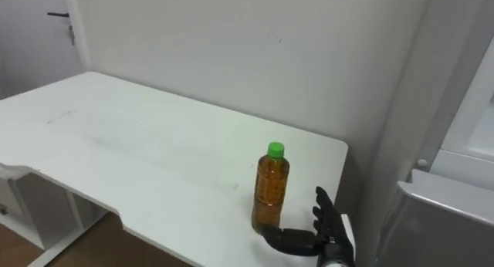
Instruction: Put the bottle in the upper fridge
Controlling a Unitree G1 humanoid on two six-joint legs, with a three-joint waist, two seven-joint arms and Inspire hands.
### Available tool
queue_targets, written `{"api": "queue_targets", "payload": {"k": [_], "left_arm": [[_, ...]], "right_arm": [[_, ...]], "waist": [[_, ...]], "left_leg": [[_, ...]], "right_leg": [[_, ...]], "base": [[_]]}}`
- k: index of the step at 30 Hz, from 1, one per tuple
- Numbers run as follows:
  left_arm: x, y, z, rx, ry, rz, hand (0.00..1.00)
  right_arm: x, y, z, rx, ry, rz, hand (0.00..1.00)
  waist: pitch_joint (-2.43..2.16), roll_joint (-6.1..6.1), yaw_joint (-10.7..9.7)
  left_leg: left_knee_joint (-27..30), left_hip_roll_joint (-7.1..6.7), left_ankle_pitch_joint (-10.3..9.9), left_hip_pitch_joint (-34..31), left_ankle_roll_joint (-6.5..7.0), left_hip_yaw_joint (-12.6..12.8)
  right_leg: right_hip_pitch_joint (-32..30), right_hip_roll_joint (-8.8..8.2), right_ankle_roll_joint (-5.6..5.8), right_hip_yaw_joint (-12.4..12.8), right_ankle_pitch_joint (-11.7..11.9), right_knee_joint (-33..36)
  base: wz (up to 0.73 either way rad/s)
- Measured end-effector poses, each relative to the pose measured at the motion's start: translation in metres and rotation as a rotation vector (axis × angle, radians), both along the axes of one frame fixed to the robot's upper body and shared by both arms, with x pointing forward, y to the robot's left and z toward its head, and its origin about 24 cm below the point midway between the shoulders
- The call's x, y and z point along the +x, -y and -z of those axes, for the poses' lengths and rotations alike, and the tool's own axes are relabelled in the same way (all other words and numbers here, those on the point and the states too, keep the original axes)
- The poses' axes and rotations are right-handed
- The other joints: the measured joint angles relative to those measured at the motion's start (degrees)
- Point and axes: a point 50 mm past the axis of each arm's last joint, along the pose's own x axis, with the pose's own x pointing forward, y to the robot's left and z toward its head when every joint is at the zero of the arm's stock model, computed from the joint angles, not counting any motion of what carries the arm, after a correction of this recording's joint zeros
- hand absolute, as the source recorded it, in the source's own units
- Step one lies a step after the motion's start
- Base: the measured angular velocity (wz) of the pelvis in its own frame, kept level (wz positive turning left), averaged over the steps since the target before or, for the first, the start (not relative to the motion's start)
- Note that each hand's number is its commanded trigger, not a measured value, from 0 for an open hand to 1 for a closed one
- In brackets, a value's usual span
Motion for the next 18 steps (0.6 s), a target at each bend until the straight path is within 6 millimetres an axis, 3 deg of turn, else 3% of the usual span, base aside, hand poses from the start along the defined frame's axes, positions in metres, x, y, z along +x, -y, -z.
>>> {"api": "queue_targets", "payload": {"k": [10,18], "left_arm": [[-0.0132,-0.0014,-0.0011,0.036,-0.028,-0.013,0.00],[-0.0128,-0.0009,-0.0030,0.043,-0.012,-0.008,0.00]], "right_arm": [[0.0059,0.0039,-0.0087,0.006,0.023,0.096,0.00],[0.0064,0.0054,-0.0091,0.050,0.016,0.110,0.00]], "waist": [[0.10,-0.31,0.10],[-0.21,-0.86,0.32]], "left_leg": [[0.60,-0.94,0.42,-1.32,0.24,-2.55],[0.79,-0.97,0.48,-1.87,0.23,-2.75]], "right_leg": [[0.20,-0.44,0.07,-3.11,-0.03,-0.04],[-0.08,-0.46,0.19,-3.56,-0.11,-0.02]], "base": [[0.14],[0.02]]}}
